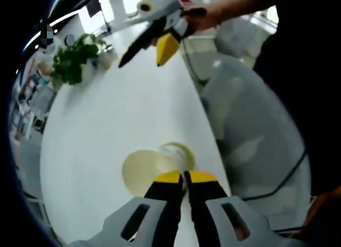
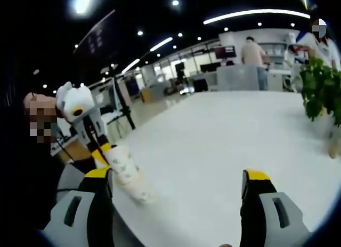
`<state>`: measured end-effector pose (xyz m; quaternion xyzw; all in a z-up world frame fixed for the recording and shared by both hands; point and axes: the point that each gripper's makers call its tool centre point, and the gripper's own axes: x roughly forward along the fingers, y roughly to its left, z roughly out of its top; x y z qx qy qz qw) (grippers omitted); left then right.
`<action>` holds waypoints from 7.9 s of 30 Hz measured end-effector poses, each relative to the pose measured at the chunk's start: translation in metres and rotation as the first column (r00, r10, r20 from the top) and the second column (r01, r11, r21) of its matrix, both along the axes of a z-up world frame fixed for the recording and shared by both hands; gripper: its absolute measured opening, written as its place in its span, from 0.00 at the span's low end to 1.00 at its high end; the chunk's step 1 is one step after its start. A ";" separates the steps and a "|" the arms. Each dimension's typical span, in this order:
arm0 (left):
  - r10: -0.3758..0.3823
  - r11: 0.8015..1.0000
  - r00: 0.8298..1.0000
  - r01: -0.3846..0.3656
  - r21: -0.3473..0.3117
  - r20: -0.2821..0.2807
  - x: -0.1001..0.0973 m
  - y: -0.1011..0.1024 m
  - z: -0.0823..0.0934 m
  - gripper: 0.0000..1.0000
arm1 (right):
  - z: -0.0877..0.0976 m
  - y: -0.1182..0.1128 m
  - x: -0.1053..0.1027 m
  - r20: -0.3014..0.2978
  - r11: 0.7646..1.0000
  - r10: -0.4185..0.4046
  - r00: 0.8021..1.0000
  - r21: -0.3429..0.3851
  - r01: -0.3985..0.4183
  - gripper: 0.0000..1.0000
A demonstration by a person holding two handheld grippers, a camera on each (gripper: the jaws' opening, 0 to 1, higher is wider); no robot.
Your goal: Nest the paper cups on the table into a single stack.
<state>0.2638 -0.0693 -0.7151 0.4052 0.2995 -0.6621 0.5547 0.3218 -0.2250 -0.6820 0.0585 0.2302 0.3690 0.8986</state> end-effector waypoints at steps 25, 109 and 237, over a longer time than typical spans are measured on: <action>-0.035 0.999 0.999 0.034 0.042 0.016 0.006 -0.004 -0.004 0.07 | 0.002 -0.009 -0.001 0.005 1.000 -0.020 1.000 0.018 0.020 0.98; 0.149 0.979 0.980 -0.166 -0.121 -0.133 -0.004 0.001 0.000 0.52 | -0.006 -0.009 -0.004 -0.020 0.999 -0.031 0.999 0.043 0.032 0.97; 0.419 0.836 0.879 -0.471 -0.281 -0.226 0.014 0.030 -0.049 0.54 | -0.087 0.105 -0.048 -0.094 0.807 0.543 0.835 -0.219 -0.549 0.52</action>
